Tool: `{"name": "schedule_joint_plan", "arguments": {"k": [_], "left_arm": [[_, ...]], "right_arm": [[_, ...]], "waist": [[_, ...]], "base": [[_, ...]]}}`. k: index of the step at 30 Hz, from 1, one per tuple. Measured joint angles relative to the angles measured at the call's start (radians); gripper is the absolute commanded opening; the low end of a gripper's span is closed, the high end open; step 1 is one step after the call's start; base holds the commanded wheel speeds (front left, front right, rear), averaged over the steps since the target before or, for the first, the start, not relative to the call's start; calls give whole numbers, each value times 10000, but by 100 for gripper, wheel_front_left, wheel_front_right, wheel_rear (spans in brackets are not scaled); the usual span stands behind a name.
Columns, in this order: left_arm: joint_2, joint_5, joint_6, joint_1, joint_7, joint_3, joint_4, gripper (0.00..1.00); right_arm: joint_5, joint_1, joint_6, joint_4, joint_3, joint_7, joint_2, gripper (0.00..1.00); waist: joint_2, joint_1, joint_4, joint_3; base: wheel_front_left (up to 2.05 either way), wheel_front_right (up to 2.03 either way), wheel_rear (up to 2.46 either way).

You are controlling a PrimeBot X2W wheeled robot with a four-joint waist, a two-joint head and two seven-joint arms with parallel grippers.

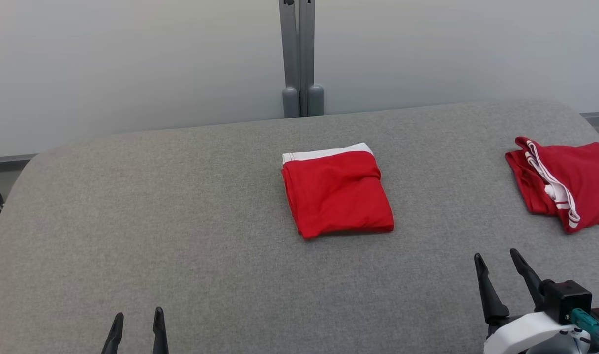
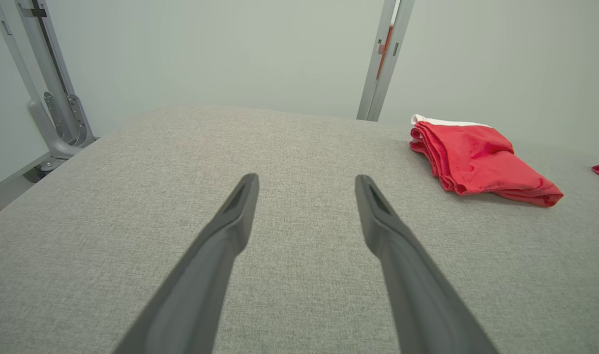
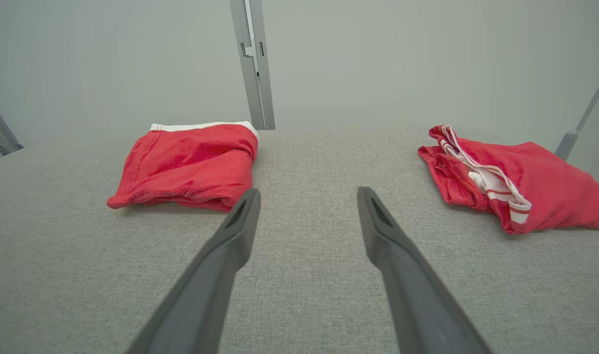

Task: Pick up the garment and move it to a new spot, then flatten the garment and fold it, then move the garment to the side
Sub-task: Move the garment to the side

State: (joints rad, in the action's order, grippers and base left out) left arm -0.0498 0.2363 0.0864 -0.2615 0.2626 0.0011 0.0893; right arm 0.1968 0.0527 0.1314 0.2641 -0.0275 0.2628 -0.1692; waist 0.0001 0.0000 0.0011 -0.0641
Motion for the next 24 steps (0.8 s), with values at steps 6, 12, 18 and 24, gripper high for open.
{"name": "schedule_joint_plan", "arguments": {"k": [6, 12, 18, 24], "left_arm": [[0, -4, 0, 5, 0, -31, -19, 100], [-2, -6, 4, 64, 0, -105, -81, 100], [-2, -12, 132, 816, 0, -546, -52, 100], [0, 150, 255, 1770, 0, -1258, 178, 100]], "right_arm": [[-56, -17, 0, 81, -12, 0, 50, 100], [600, -954, 0, 775, 109, -286, 332, 100], [1802, -3870, -6, 1476, 263, -3992, 370, 100], [2174, -6334, -8, 2999, 917, -7135, 529, 100]], "waist": [[0, 0, 89, 85], [0, 0, 212, 330], [0, 0, 349, 947], [0, 0, 752, 1887]], "base": [[0, 0, 0], [0, 0, 0], [0, 0, 0], [0, 0, 0]]}}
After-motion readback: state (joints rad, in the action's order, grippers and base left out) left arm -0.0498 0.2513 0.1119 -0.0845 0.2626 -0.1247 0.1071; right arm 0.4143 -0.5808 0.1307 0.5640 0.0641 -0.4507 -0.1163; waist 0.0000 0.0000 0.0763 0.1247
